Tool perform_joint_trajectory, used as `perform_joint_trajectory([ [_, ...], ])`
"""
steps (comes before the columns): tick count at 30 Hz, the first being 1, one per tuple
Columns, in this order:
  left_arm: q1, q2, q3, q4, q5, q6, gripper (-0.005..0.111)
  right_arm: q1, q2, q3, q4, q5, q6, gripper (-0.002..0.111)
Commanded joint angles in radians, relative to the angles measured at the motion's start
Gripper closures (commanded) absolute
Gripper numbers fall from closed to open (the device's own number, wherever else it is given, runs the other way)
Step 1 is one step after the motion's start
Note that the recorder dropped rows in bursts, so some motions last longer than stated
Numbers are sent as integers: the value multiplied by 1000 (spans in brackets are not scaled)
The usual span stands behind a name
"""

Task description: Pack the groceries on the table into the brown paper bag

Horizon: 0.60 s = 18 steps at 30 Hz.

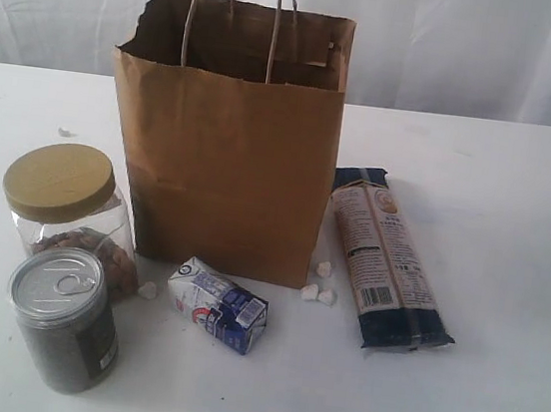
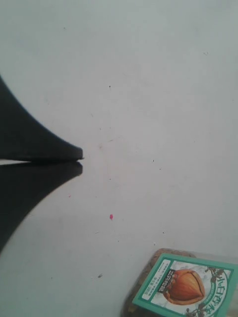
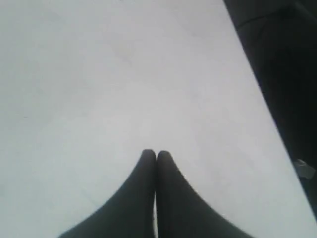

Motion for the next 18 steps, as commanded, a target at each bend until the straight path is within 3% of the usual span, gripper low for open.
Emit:
perform_joint_trajectory([
  [1,-9,-4,9,-6,5,-7,107,-10,-144,33,46,-105,1,108],
  [11,-9,-4,9,-6,5,-7,107,-10,-681,33,12,-118,-11,108],
  [14,-9,-4,9,-6,5,-7,107,-10,-801,33,17,-113,-87,108],
  [18,-9,-4,9,-6,5,-7,107,-10,-938,33,238,-104,-366,108],
])
